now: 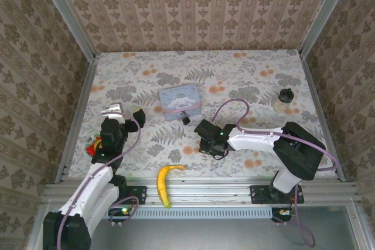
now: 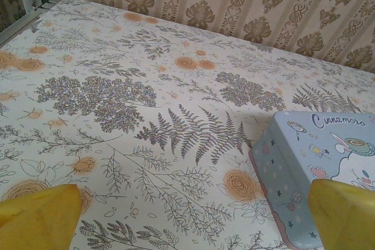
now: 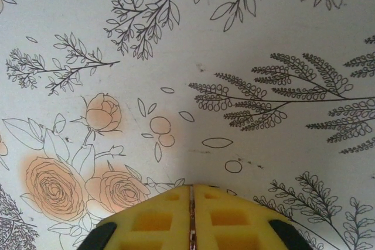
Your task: Unlock the padlock with the key
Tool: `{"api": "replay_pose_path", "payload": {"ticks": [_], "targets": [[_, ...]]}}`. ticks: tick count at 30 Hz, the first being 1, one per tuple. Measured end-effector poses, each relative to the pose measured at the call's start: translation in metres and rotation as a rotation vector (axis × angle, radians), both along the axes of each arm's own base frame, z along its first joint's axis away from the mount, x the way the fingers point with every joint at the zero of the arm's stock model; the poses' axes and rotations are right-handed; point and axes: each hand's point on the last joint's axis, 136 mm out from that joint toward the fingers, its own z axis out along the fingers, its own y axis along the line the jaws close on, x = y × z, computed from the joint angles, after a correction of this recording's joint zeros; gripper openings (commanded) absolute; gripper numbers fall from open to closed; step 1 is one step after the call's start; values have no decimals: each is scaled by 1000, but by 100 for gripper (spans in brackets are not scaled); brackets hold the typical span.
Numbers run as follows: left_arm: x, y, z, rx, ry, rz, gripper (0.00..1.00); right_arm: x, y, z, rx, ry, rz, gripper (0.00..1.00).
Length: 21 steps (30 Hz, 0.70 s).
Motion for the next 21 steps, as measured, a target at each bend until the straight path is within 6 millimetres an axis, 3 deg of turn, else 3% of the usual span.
{"api": "replay_pose_path", "payload": {"ticks": [6,12,16,21], "targets": [[0,-1,0,-1,1,-3,100,-1,-3,5,-43,12,22,0],[-1,0,3,-3,-11,-3,100,8,-18,36,-196,-17,89,0],[-2,0,7,-7,-26,-4,100,14,-41,59,-371,-36,148,0],[-2,0,11,-13,-37,-3,100,11,-87,66,-685,13,218,0]]}}
